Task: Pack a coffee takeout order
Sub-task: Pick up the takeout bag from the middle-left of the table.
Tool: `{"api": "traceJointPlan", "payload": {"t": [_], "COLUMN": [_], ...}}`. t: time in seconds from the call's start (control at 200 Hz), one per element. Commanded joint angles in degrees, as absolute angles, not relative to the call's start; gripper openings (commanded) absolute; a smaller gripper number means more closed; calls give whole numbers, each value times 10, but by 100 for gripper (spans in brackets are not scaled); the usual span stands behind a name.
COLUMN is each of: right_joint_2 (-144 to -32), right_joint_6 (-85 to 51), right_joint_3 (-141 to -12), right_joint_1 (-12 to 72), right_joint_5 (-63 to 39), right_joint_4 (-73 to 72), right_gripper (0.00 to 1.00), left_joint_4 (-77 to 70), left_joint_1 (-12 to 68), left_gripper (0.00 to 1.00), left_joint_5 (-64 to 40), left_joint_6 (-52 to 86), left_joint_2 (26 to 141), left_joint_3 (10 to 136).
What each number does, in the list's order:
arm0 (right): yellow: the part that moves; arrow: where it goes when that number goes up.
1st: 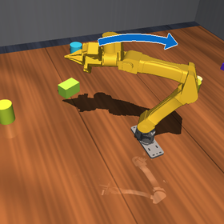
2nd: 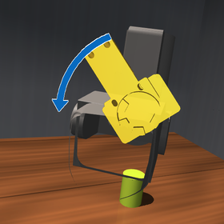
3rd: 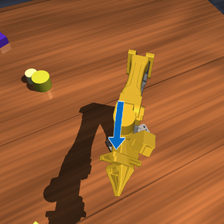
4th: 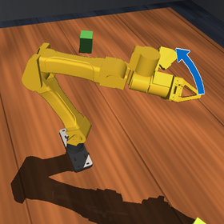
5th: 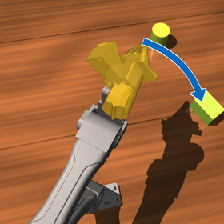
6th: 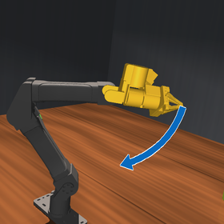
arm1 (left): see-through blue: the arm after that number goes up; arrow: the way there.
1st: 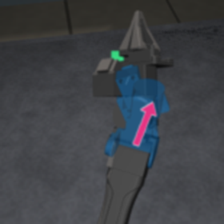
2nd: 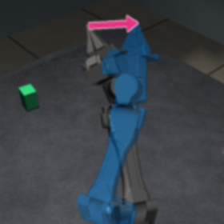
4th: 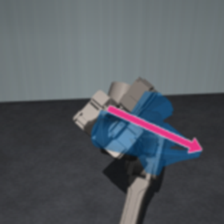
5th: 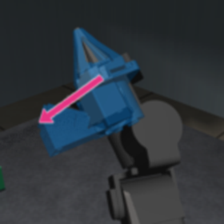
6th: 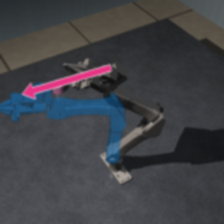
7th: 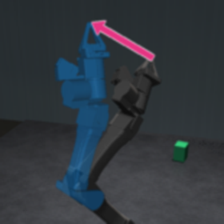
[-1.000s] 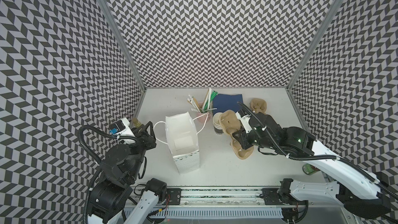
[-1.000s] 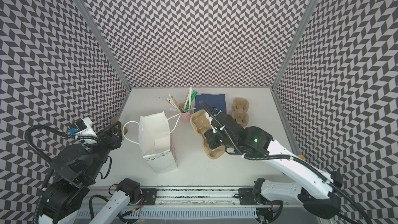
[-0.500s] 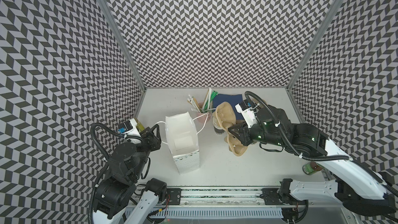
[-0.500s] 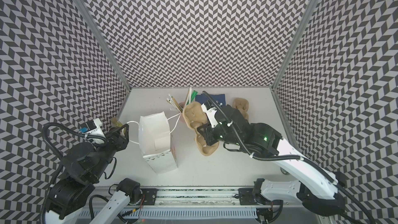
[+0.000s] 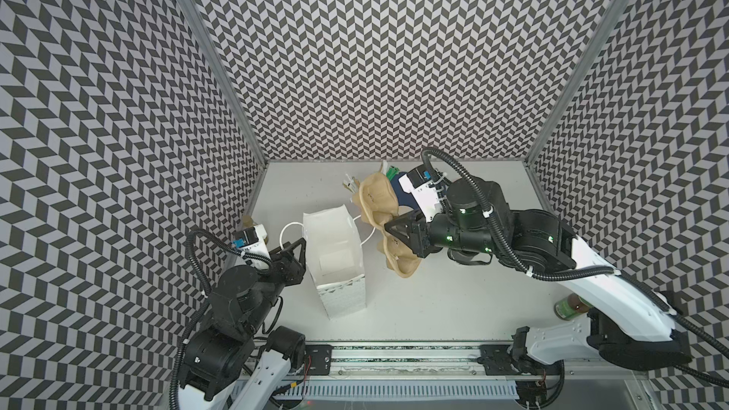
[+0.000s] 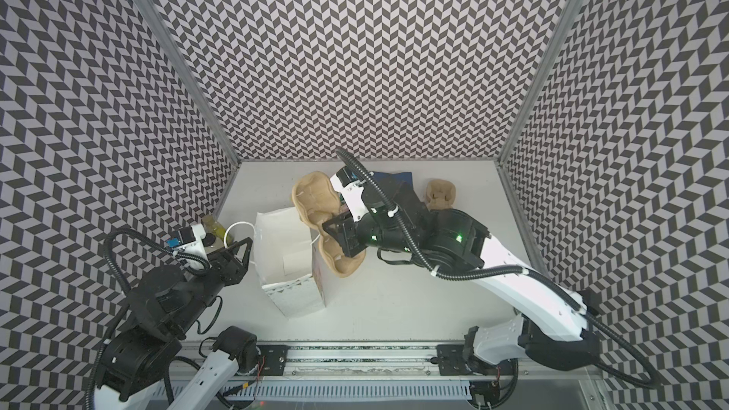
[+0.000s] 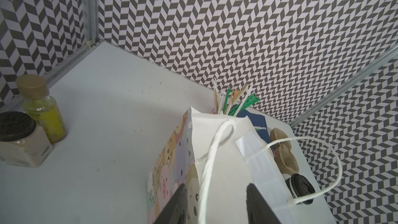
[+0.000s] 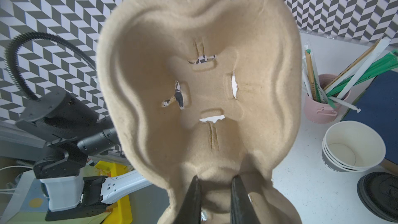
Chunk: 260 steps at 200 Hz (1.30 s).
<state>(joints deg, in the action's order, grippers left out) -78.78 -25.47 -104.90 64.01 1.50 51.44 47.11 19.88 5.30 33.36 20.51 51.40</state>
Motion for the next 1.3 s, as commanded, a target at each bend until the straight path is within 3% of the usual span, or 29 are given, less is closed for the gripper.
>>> {"api": "traceJointPlan", "payload": {"t": [0.0, 0.375, 0.596, 0.806, 0.921, 1.297], "right_joint_2": [-783, -780, -780, -782, -783, -774], "right_joint_6": [-241, -223, -218, -211, -208, -201], "right_joint_3": [-1069, -1080, -1087, -1097, -1099, -1108], "right_joint_1": [642, 642, 642, 642, 642, 642], "right_joint_5": [42, 67, 78, 89, 95, 108], "right_joint_4": [512, 522, 536, 552, 557, 572], "right_gripper": [0, 0, 0, 0, 0, 0], "left_joint_4": [505, 524, 568, 571, 571, 548], "left_joint_1": [201, 201, 201, 201, 201, 201], "left_gripper": [46, 49, 46, 38, 27, 7], "left_joint_5": [36, -11, 34, 37, 34, -9], "left_joint_6": [337, 322, 294, 285, 281, 282], "left_joint_2": [206, 282, 328, 344, 357, 376], "left_joint_3": [521, 520, 544, 559, 571, 566]}}
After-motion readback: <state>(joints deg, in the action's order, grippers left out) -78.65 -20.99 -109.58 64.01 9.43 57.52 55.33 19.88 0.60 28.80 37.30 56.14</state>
